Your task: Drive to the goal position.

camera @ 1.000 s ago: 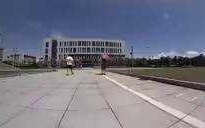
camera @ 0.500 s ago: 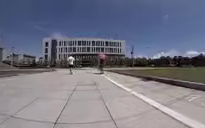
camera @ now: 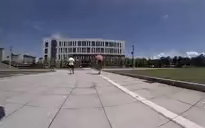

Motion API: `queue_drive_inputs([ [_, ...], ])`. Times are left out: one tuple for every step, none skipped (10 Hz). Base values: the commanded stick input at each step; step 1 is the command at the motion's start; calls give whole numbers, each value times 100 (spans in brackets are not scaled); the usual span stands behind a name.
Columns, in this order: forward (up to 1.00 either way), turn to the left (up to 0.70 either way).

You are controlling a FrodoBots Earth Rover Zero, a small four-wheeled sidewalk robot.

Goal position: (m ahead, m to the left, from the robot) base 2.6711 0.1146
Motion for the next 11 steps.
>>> queue_drive_inputs([
  [70,0],
  [70,0],
  [70,0],
  [70,0],
  [70,0],
  [70,0],
  [70,0],
  [70,0],
  [69,0],
  [69,0],
  [68,0],
])
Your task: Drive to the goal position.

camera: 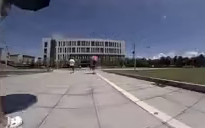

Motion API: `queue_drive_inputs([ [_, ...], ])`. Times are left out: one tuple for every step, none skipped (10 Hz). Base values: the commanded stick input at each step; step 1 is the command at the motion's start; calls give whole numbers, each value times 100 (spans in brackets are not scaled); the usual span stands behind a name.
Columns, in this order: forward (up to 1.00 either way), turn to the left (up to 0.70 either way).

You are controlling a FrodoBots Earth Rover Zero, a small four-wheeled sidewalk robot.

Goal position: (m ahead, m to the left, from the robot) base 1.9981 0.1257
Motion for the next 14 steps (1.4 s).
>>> queue_drive_inputs([
  [68,0],
  [68,0],
  [68,0],
  [67,0],
  [67,0],
  [68,0],
  [67,0],
  [67,0],
  [68,0],
  [68,0],
  [68,0],
  [67,0],
  [67,0],
  [67,0],
])
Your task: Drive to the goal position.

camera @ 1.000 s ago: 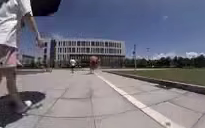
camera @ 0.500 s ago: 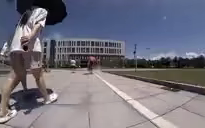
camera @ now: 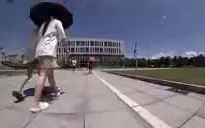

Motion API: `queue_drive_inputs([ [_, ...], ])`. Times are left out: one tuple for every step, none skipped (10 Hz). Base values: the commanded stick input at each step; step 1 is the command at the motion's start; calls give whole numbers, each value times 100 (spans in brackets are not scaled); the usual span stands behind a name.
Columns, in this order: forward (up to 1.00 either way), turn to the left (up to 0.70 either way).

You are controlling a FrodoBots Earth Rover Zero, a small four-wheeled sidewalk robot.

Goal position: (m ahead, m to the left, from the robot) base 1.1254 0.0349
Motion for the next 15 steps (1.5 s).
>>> queue_drive_inputs([
  [67,0],
  [67,0],
  [67,0],
  [67,0],
  [67,0],
  [67,0],
  [68,0],
  [70,0],
  [70,0],
  [70,0],
  [70,4],
  [70,28],
  [70,35],
  [70,30],
  [70,2],
])
